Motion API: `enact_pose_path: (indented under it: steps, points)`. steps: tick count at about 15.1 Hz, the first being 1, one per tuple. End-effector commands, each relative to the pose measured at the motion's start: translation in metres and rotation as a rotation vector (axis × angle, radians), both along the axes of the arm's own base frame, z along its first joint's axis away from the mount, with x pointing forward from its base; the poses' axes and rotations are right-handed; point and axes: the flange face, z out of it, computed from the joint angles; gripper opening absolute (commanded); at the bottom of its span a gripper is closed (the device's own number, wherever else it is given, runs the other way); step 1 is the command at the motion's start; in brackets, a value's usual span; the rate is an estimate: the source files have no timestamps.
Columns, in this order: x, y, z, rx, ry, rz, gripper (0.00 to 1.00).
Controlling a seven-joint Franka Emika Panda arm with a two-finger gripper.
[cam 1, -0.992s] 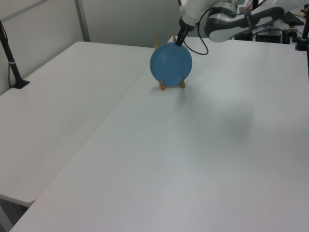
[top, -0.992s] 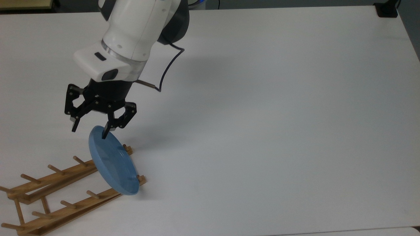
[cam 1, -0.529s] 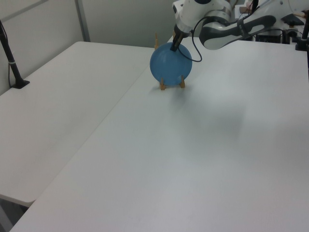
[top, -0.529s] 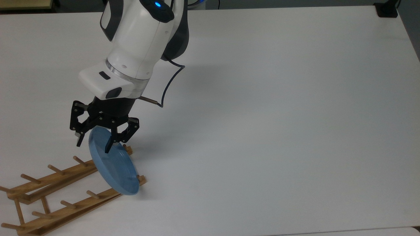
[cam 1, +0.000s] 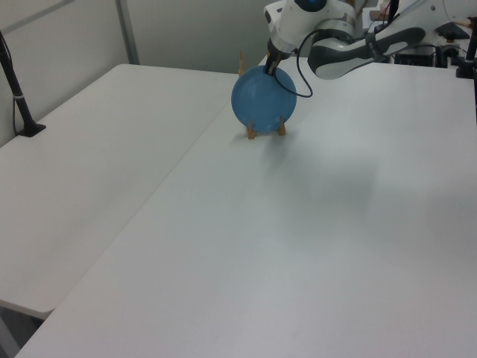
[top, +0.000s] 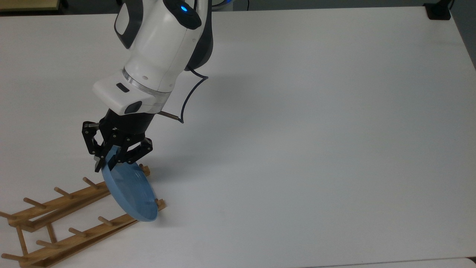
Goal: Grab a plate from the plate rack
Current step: 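Lower the gripper onto the plate rim and close on it, then lift the blue plate out of the rack and carry it away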
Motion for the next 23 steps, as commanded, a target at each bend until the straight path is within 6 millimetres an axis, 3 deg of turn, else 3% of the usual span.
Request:
enact_pose_path:
  steps: [1,4,6,10,12,15,17,21,23]
  points:
    - [0.001,0.002,0.011,-0.031,-0.038,0.013,0.07]
    - [0.001,0.001,0.015,-0.036,-0.045,0.014,0.05]
    - [-0.002,0.003,0.03,-0.034,-0.065,0.017,0.05]
    - [-0.008,0.01,0.082,-0.003,-0.167,-0.007,0.05]
    - [-0.015,0.012,0.104,0.084,-0.253,-0.077,0.04]
    - [-0.018,0.027,0.114,0.349,-0.326,-0.191,0.04]
    - [-0.021,0.051,0.103,0.564,-0.288,-0.24,0.04]
    - [-0.043,0.073,0.035,0.77,0.007,-0.349,0.03]
    - [-0.06,0.082,0.008,0.852,0.247,-0.285,0.02]
